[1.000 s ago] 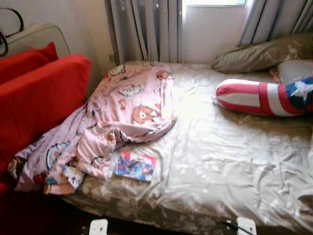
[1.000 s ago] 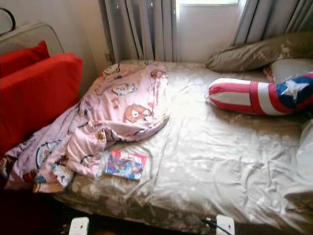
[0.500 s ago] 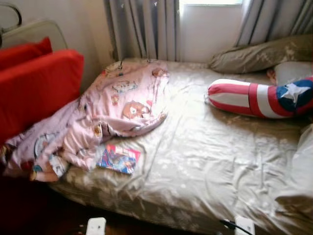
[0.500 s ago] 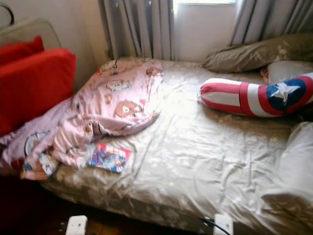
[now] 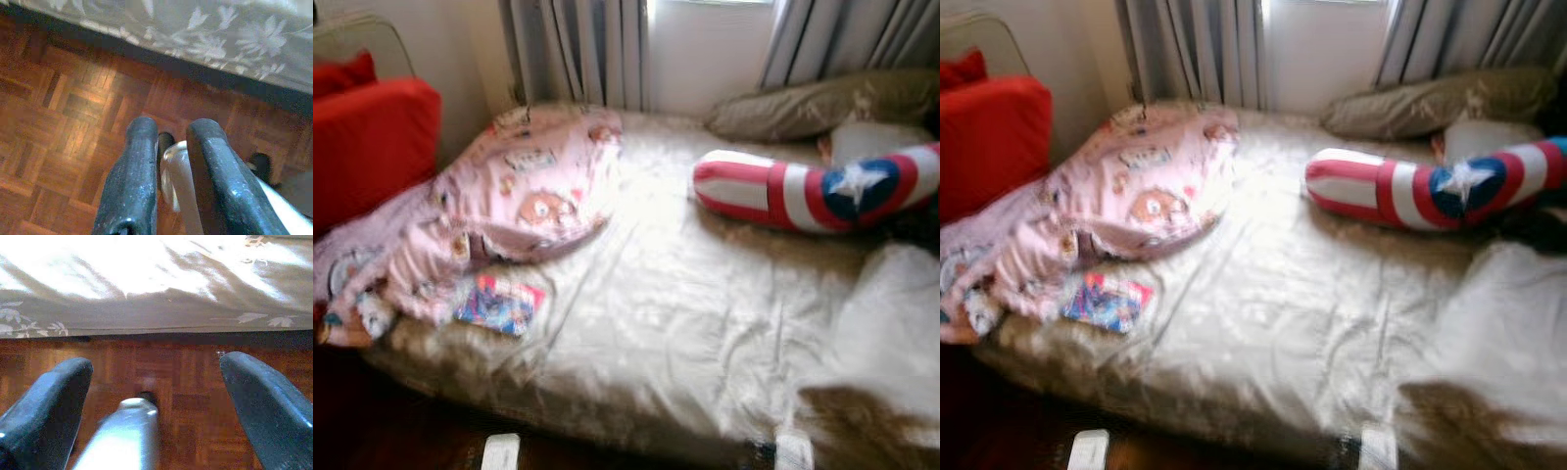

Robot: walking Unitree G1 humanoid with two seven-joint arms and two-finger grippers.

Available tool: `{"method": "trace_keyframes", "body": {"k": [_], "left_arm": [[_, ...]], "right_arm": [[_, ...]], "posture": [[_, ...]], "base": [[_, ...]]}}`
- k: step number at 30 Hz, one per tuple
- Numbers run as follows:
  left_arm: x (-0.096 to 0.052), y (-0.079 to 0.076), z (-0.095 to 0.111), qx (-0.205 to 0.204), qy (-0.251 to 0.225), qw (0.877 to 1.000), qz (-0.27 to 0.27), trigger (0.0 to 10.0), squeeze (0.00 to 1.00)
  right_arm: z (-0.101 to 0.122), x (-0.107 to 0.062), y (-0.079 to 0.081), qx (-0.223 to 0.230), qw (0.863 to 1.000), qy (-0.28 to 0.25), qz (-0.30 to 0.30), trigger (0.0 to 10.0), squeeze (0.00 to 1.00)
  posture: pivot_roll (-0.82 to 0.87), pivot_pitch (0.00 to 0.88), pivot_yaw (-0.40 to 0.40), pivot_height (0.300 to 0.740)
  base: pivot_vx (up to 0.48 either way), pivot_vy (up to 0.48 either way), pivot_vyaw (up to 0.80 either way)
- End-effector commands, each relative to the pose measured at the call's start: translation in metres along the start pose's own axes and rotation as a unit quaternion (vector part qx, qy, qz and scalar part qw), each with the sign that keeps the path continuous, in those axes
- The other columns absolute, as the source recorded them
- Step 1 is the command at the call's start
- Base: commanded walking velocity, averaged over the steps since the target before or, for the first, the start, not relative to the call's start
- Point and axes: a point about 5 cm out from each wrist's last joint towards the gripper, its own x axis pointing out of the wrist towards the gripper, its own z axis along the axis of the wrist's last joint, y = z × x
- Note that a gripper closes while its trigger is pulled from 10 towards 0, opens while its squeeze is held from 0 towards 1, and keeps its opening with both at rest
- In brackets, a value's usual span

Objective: Clean up the room

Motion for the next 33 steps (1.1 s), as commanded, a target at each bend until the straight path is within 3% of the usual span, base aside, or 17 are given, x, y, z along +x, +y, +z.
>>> {"method": "trace_keyframes", "body": {"k": [1,7,20,33], "left_arm": [[-0.0004,-0.0027,-0.0026,-0.005,0.005,1.0,-0.001,10.0,0.0],[-0.0004,-0.0031,-0.0027,-0.004,0.005,1.0,-0.002,10.0,0.0],[-0.0001,-0.0028,-0.0016,-0.004,0.004,1.0,-0.001,10.0,0.0],[-0.0001,-0.002,-0.0024,-0.006,0.008,1.0,0.001,10.0,0.0]], "right_arm": [[0.0004,-0.0009,-0.0084,0.003,1.0,0.0,-0.011,10.0,0.0],[0.0005,-0.001,-0.0105,0.009,1.0,0.003,-0.014,10.0,0.0],[0.0019,-0.0004,-0.0082,0.01,1.0,0.002,-0.009,10.0,0.0],[0.0046,-0.0003,-0.0088,0.01,1.0,-0.008,-0.009,10.0,0.0]], "posture": [[0.03,0.0,0.008,0.74],[0.03,0.0,0.008,0.74],[0.03,0.0,0.01,0.74],[0.03,0.0,0.006,0.74]], "base": [[0.0,-0.311,0.0],[0.0,-0.31,0.0],[0.0,-0.31,-0.76],[0.0,-0.094,0.0]]}}
